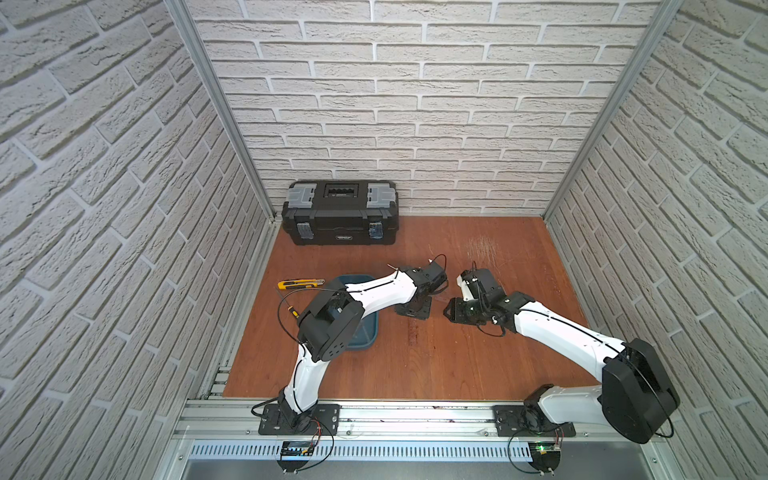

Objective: Put the scattered rulers into the storage box
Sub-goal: Pick up the ruler from the center of the board.

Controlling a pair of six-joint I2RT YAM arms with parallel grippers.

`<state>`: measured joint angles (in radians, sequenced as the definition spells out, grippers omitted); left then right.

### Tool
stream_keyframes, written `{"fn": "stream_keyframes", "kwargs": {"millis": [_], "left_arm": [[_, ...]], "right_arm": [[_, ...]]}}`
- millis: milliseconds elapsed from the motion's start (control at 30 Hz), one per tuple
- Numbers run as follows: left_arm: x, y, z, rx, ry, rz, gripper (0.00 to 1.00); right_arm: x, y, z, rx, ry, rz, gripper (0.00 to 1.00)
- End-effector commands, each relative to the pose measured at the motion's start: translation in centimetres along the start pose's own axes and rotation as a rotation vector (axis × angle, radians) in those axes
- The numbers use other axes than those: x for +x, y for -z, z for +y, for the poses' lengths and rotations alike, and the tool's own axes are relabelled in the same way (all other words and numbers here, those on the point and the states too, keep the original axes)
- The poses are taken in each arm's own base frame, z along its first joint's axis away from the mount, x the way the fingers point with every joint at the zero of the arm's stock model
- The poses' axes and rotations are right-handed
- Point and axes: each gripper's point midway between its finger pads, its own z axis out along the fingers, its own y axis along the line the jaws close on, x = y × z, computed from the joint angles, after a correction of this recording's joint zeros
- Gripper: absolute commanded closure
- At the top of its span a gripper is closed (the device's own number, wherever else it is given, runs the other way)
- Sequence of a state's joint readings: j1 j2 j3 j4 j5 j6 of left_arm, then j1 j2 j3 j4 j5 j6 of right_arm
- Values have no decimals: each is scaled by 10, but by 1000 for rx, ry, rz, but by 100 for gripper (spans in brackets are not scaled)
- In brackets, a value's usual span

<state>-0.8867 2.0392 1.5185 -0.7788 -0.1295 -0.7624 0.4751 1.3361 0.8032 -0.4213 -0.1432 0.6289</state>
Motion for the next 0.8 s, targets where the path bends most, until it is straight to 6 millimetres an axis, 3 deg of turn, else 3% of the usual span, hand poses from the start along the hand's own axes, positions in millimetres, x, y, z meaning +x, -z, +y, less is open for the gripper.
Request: {"fn": "stream_keyframes", "kwargs": {"millis": [0,767], "left_arm": [[8,-13,2,-14,0,26,53],[18,-31,2,-12,5,72,54]], "right_arm": [[-3,3,4,-27,-8,-24,53],[-6,3,5,-30,-10,-29,53]]}}
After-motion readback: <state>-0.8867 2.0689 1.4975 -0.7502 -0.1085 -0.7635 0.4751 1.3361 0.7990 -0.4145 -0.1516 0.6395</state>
